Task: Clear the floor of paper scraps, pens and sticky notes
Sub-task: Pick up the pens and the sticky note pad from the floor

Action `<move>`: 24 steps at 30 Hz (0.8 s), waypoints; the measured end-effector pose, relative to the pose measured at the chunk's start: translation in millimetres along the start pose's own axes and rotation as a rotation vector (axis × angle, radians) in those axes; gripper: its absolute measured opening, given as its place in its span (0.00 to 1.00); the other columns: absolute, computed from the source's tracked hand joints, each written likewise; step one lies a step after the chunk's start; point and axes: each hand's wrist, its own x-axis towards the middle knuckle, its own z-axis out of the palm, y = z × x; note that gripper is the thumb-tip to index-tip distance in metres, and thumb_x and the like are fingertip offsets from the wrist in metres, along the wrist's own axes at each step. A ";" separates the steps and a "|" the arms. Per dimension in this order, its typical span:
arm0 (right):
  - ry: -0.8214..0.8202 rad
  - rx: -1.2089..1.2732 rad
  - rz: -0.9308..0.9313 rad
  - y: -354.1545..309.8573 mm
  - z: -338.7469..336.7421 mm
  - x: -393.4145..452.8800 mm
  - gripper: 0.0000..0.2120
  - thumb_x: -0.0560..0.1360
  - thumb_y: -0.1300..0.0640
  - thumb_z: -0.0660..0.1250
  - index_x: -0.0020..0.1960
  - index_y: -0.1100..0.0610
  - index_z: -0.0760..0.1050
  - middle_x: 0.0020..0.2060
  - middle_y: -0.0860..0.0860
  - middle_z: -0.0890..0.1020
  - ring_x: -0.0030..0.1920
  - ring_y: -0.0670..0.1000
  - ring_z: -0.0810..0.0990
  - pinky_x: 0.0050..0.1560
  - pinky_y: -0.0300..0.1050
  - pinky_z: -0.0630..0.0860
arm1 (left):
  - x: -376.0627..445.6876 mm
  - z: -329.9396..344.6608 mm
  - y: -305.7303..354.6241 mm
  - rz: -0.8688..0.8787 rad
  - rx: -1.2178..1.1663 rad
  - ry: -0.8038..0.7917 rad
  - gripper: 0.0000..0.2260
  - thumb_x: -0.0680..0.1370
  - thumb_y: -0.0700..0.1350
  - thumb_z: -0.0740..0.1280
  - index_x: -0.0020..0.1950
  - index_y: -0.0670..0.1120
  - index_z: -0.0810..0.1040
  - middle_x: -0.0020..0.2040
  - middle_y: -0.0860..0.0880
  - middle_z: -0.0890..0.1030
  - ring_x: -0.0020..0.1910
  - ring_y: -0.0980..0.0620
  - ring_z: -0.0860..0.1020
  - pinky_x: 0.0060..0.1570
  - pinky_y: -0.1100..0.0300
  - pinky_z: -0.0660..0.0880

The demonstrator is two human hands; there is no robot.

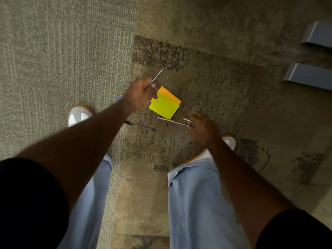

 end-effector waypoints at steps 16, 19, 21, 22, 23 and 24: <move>0.055 0.936 0.360 -109.8 -73.8 39.4 0.07 0.69 0.53 0.69 0.35 0.54 0.81 0.30 0.51 0.79 0.33 0.48 0.76 0.39 0.45 0.70 | -48.3 12.6 82.3 -0.140 -0.889 0.193 0.10 0.86 0.40 0.54 0.53 0.41 0.74 0.47 0.39 0.82 0.38 0.51 0.85 0.40 0.56 0.82; 0.188 0.848 0.362 -117.6 -80.8 42.6 0.15 0.73 0.48 0.60 0.37 0.54 0.81 0.35 0.54 0.81 0.36 0.55 0.78 0.41 0.52 0.73 | -43.4 -0.5 75.8 -0.213 -0.919 0.241 0.11 0.86 0.40 0.53 0.49 0.44 0.72 0.41 0.40 0.81 0.34 0.49 0.83 0.38 0.53 0.82; 0.359 0.562 0.199 -118.5 -88.3 40.5 0.19 0.79 0.46 0.57 0.44 0.57 0.81 0.42 0.56 0.82 0.43 0.58 0.80 0.45 0.52 0.74 | -41.9 -9.2 69.9 -0.285 -0.933 0.228 0.11 0.86 0.40 0.53 0.48 0.43 0.72 0.34 0.44 0.80 0.29 0.50 0.81 0.33 0.53 0.81; 0.435 0.411 0.092 -118.9 -93.5 39.9 0.19 0.80 0.46 0.57 0.44 0.58 0.80 0.42 0.56 0.81 0.43 0.58 0.79 0.42 0.50 0.73 | -41.5 -12.5 67.6 -0.327 -0.939 0.210 0.12 0.86 0.40 0.53 0.47 0.43 0.72 0.31 0.45 0.79 0.27 0.50 0.80 0.31 0.53 0.81; 0.475 0.296 -0.005 -119.8 -98.6 40.7 0.18 0.81 0.47 0.58 0.44 0.57 0.78 0.41 0.55 0.81 0.42 0.57 0.79 0.40 0.49 0.71 | -41.3 -14.8 66.2 -0.364 -0.941 0.184 0.12 0.86 0.40 0.53 0.47 0.43 0.73 0.30 0.46 0.78 0.26 0.49 0.79 0.30 0.53 0.81; 0.473 0.216 -0.090 -121.5 -103.2 42.7 0.14 0.80 0.49 0.61 0.45 0.57 0.79 0.40 0.55 0.81 0.41 0.58 0.79 0.38 0.49 0.72 | -41.8 -15.6 66.2 -0.392 -0.942 0.153 0.12 0.86 0.40 0.52 0.46 0.43 0.73 0.31 0.45 0.77 0.27 0.48 0.79 0.30 0.53 0.81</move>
